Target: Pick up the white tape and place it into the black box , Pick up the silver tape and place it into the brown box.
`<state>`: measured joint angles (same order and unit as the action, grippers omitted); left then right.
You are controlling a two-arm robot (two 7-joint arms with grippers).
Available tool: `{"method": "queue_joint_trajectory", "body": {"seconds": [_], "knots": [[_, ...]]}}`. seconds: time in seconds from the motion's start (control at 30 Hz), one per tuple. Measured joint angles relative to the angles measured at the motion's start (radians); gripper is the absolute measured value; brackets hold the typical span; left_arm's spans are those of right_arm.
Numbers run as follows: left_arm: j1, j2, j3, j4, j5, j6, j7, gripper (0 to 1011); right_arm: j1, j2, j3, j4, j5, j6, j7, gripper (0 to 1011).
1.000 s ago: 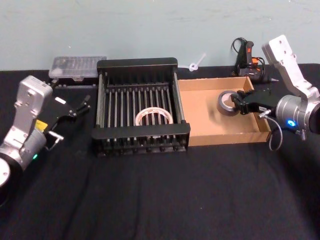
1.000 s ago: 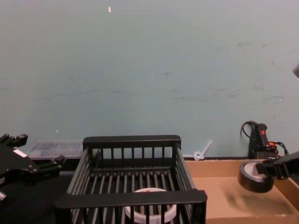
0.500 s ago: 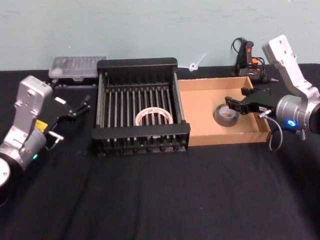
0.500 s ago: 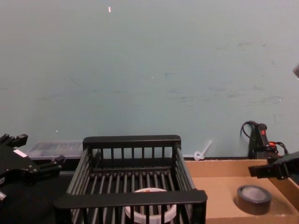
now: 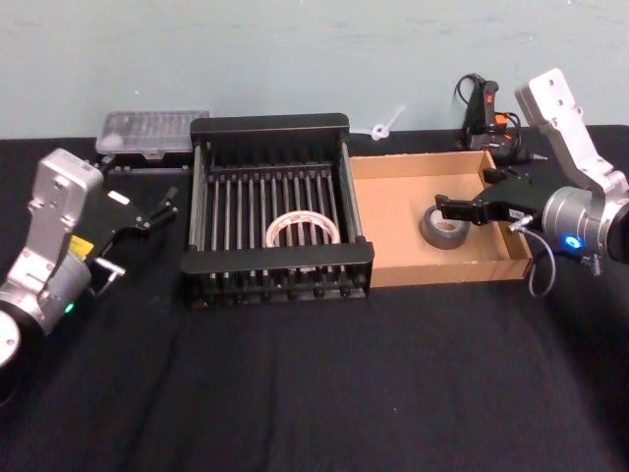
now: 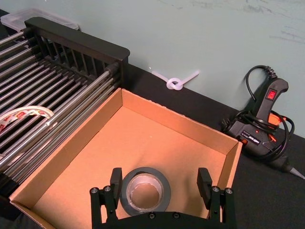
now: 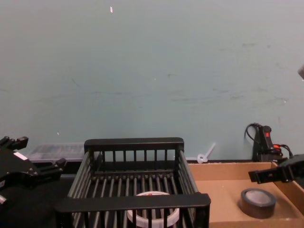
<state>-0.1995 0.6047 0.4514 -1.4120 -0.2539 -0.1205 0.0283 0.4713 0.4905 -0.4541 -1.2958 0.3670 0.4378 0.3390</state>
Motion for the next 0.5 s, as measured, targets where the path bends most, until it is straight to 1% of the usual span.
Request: {"method": "queue_joint_trajectory", "body": {"seconds": [0.33, 0.4, 0.5], "knots": [[0.0, 0.0, 0.0, 0.0, 0.0, 0.0, 0.0, 1001, -0.001, -0.001, 0.001, 0.0, 0.0, 0.0, 0.0, 1002], [0.0, 0.0, 0.0, 0.0, 0.0, 0.0, 0.0, 1001, -0.007, -0.004, 0.008, -0.006, -0.002, -0.005, -0.005, 1002], [0.0, 0.0, 0.0, 0.0, 0.0, 0.0, 0.0, 1001, -0.034, -0.01, 0.033, -0.033, -0.011, -0.032, -0.036, 1002]]}}
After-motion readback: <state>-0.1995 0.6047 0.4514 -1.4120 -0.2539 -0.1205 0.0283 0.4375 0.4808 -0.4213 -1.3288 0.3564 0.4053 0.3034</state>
